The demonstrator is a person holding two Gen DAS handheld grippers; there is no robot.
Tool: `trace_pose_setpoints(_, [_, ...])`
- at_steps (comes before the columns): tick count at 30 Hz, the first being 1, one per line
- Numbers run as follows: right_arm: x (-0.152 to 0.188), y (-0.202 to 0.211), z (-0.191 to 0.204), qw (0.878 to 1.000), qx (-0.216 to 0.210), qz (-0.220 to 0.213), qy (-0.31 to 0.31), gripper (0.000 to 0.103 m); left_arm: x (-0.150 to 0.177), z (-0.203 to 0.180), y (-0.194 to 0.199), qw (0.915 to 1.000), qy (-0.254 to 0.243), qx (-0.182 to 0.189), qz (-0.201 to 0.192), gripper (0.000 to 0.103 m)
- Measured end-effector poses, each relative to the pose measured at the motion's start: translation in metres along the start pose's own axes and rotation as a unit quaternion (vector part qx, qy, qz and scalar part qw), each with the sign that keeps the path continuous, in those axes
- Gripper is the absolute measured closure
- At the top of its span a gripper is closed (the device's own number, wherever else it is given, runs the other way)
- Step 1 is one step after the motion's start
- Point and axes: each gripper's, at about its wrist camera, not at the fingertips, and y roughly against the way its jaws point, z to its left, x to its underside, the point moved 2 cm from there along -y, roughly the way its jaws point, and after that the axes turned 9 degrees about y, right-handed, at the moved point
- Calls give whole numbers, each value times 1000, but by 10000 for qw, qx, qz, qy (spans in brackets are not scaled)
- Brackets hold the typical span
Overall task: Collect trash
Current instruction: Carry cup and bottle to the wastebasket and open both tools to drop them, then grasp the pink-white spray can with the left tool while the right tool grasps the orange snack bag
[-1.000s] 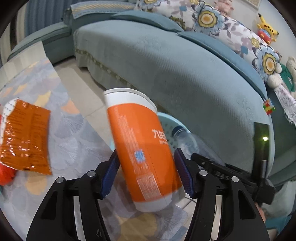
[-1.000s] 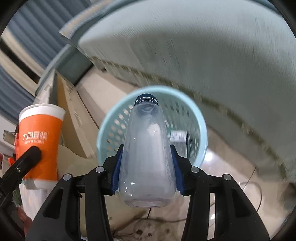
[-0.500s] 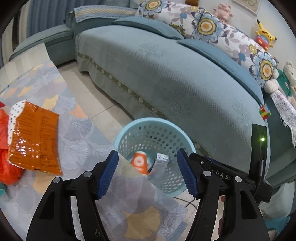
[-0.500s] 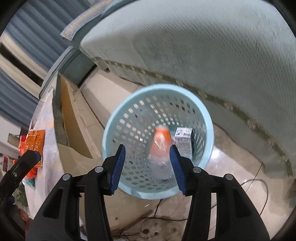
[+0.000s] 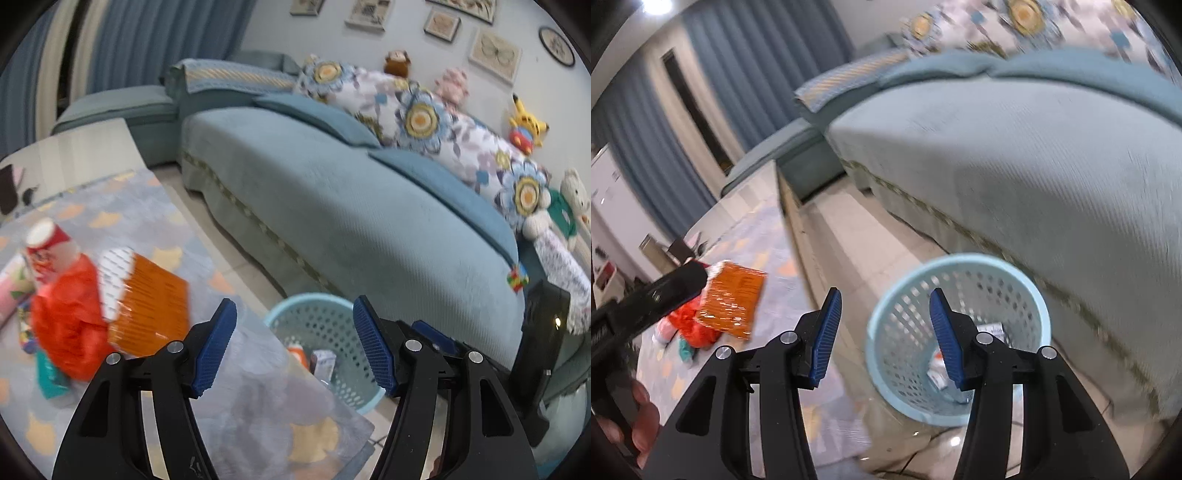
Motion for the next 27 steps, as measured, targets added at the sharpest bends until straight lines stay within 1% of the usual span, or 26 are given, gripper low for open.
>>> trace_pose_setpoints(3, [-12, 7, 33, 9990, -130, -192, 386, 56, -14, 10, 22, 9996, 77, -59, -254, 39])
trace_pose_setpoints(8, [-26, 7, 84, 9946, -400, -286, 913, 56, -40, 41, 64, 9967, 208, -313, -723, 39])
trace_pose_setpoints(10, [-30, 5, 103, 9924, -487, -324, 1085, 56, -48, 65, 82, 9941, 318, -527, -893, 38])
trace_pose_setpoints(12, [-32, 0, 122, 9899, -553, -371, 1254, 56, -53, 88, 95, 9914, 442, -701, -1013, 35])
trace_pose_setpoints(14, [-34, -14, 143, 9875, -604, -319, 1418, 55, -57, 118, 107, 9870, 620, -946, -1140, 29])
trace_pose_setpoints(16, [-33, -28, 159, 9863, -662, -222, 1493, 53, -58, 147, 114, 9838, 767, -1117, -1174, 27])
trace_pose_setpoints(18, [-29, -43, 168, 9860, -738, -113, 1489, 50, -58, 179, 117, 9798, 880, -1375, -1158, 25])
trace_pose_setpoints(19, [-27, -49, 171, 9861, -763, -67, 1478, 48, -58, 199, 116, 9771, 949, -1548, -1107, 24])
trace_pose_setpoints(23, [-21, -83, 186, 9869, -804, 133, 1394, 47, -56, 262, 108, 9680, 1304, -1940, -912, 24])
trace_pose_setpoints(27, [-14, -105, 193, 9863, -746, 228, 1452, 47, -48, 311, 94, 9585, 1661, -2208, -699, 25])
